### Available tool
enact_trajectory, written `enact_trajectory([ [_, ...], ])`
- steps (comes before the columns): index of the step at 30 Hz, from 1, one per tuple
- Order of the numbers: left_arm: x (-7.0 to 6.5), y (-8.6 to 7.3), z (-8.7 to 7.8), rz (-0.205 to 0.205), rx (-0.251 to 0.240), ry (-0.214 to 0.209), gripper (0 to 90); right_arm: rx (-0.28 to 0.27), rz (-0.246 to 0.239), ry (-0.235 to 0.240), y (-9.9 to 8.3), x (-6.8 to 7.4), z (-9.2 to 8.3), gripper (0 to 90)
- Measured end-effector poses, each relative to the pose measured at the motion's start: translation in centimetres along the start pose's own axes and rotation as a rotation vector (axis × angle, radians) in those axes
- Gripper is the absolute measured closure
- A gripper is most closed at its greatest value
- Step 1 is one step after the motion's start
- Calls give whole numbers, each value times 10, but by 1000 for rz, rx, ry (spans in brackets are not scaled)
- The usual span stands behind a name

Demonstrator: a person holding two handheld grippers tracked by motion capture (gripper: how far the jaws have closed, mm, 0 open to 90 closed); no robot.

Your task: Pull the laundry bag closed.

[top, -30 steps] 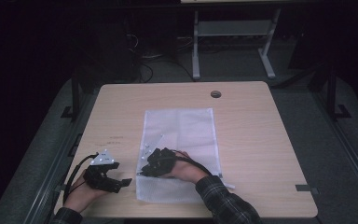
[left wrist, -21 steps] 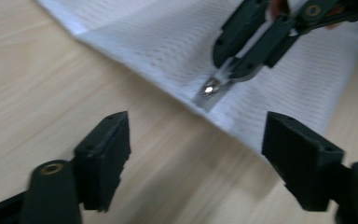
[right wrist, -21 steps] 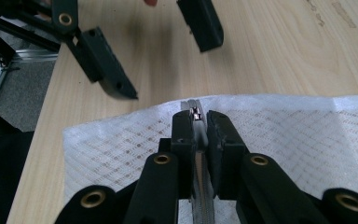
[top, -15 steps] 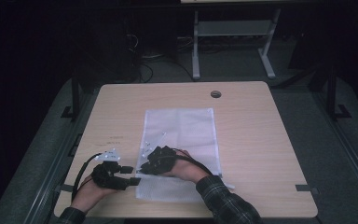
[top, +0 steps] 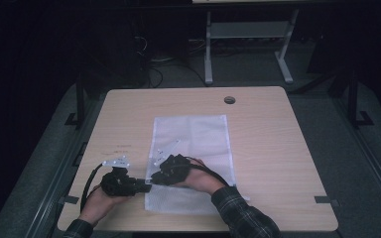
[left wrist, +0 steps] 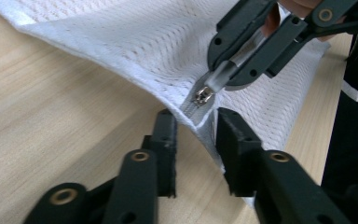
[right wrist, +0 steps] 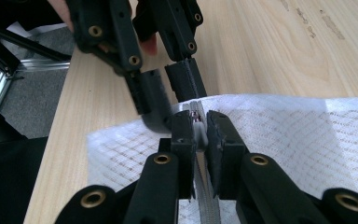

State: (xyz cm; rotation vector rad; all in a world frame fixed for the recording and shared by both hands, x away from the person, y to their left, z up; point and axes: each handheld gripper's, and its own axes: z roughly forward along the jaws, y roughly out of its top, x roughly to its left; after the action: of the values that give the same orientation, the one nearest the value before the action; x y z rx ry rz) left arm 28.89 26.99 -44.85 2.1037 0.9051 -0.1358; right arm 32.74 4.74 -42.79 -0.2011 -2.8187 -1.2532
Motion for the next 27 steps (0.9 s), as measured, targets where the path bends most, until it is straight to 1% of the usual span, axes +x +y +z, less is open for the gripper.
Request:
enact_trajectory([
  [1,0,0,0,0,0,0,717,0,0,0,0,0,0,811],
  [4,3,0,-1,-20,2,-4,786,-1,-2,-2,-1,0,-1,811],
  [8,4,1,0,-39,6,-14,852,-1,0,-4,-1,-1,-1,811],
  [11,4,1,0,-53,11,-13,861,6,1,-5,-2,0,0,811],
  [15,5,1,0,-74,5,-24,869,17,-4,-10,-4,-1,1,812],
  [20,5,1,0,-77,8,-22,872,26,-13,-11,-6,-1,2,813],
  [23,5,1,0,-77,9,-20,873,31,-6,-10,-8,-1,3,813],
  [27,5,1,-1,-77,5,-13,876,32,-11,-12,-9,-2,3,814],
])
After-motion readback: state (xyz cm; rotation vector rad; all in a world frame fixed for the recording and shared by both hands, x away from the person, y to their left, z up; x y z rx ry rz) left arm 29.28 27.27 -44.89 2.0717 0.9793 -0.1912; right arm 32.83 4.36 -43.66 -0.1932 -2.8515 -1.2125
